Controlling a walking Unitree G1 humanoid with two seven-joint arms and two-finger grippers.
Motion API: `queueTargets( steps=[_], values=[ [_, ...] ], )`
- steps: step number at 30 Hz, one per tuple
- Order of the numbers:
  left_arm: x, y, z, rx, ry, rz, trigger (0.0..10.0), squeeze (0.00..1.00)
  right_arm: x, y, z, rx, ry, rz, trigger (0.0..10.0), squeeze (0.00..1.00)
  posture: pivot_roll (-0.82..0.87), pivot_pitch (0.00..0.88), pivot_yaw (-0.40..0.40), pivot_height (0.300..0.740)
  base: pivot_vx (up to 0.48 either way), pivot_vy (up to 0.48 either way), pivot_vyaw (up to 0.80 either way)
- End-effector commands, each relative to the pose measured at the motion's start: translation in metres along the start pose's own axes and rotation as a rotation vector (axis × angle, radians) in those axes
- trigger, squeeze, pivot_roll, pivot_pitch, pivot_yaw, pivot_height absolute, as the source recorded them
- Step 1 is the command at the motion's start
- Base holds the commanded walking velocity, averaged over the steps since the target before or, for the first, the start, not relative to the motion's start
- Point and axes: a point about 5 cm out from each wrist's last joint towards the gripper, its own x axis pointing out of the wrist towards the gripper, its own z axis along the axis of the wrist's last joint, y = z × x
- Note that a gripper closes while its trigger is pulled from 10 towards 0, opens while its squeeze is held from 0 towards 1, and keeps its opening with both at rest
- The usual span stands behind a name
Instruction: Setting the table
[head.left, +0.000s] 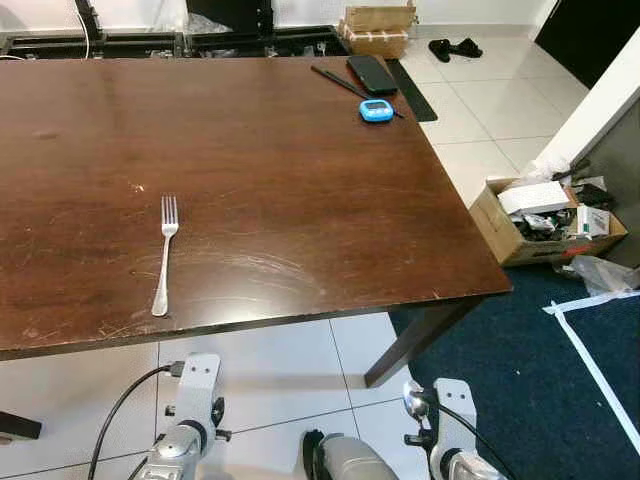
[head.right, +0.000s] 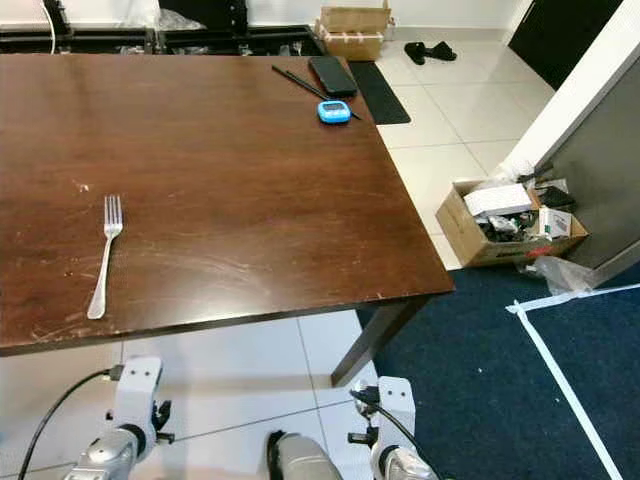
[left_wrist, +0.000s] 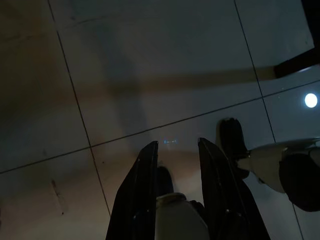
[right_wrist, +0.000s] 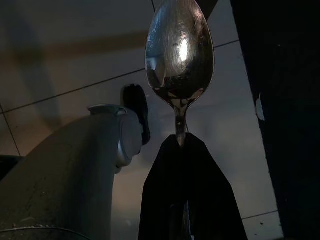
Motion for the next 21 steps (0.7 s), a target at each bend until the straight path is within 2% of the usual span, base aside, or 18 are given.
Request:
queueTargets(
  steps=[1, 5, 21],
  values=[
    [-0.0003, -0.0022, 0.0000, -0.026, -0.014, 0.003, 10.0, 0.00, -0.0010, -0.0019, -0.0009, 0.034, -0.017, -0.004, 10.0, 0.00, 0.04, 0.073, -0.031, 0.740, 0.000, 0.000, 0.00],
    [0.0010, -0.0018, 0.0049, -0.019, -0.030, 0.004, 10.0, 0.00, 0.0001, 0.0011, 0.0054, 0.049, -0.057, 0.006, 10.0, 0.00, 0.04, 0.073, -0.029, 0.740, 0.000, 0.000, 0.00],
    [0.0014, 0.0031, 0.0047, -0.004, -0.006, 0.005, 10.0, 0.00, 0.0007, 0.0052, 0.0034, 0.059, -0.050, 0.006, 10.0, 0.00, 0.05, 0.063, -0.008, 0.740, 0.000, 0.025, 0.00]
  ],
)
